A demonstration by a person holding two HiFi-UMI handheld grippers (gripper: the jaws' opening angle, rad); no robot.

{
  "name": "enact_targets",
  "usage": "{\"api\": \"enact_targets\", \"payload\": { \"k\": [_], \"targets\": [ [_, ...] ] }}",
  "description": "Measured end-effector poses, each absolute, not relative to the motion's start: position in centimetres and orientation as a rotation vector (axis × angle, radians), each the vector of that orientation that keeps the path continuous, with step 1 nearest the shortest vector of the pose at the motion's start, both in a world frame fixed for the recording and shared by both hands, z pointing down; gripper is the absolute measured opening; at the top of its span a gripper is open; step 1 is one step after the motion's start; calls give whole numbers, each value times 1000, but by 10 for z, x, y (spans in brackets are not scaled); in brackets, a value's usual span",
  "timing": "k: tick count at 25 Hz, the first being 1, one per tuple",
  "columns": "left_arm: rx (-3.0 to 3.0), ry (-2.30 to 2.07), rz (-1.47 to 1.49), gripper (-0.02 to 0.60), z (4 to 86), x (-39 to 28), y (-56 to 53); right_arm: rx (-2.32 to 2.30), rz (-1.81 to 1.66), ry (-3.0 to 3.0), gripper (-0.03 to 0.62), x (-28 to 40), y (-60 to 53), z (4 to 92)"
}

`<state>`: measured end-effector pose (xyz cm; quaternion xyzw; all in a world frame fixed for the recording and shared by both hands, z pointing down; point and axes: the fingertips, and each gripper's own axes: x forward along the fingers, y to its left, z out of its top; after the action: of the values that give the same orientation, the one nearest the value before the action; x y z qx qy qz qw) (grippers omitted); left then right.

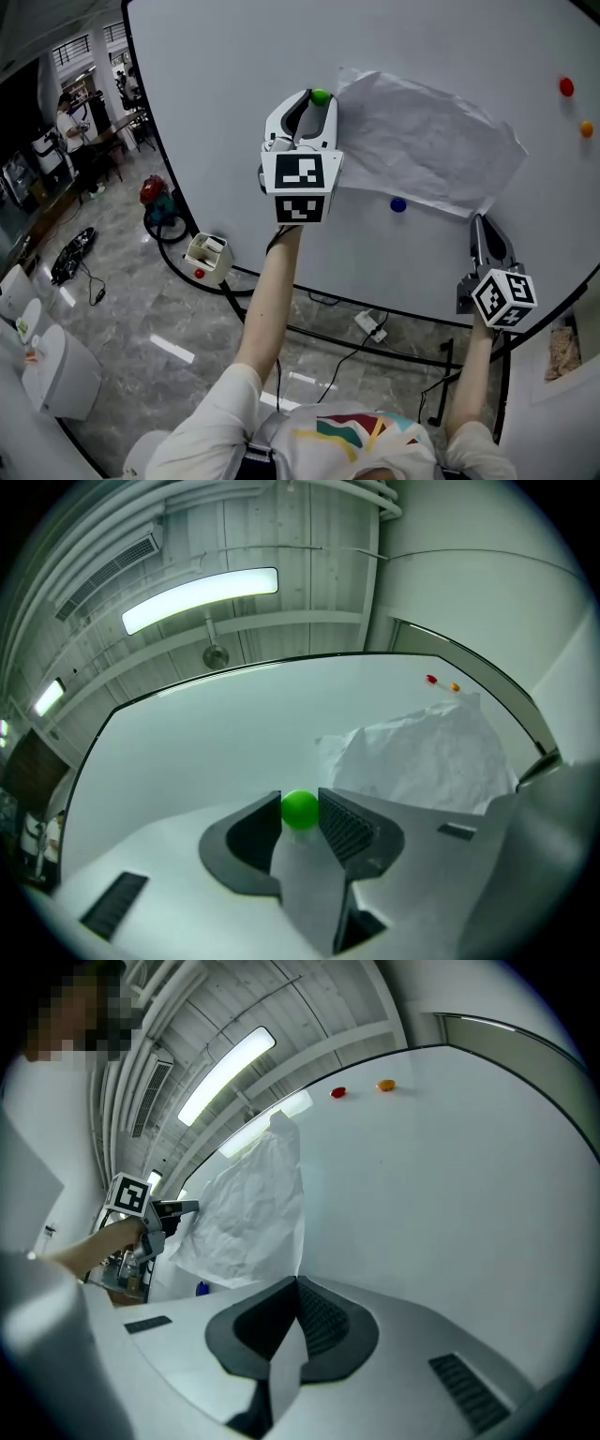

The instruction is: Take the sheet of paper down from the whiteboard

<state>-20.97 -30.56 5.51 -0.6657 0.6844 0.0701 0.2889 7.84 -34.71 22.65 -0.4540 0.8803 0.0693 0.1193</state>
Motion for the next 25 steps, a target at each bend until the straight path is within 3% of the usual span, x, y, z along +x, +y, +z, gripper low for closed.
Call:
{"api": "enact_targets", "payload": {
  "k": [13, 25],
  "targets": [
    [-1774, 1757, 269, 170, 64, -184, -267, -1320, 183, 2597, 14, 106, -321, 228],
    [-1754, 1698, 250, 170, 46, -120, -227, -1230, 186, 2670, 14, 138, -267, 231]
  ]
}}
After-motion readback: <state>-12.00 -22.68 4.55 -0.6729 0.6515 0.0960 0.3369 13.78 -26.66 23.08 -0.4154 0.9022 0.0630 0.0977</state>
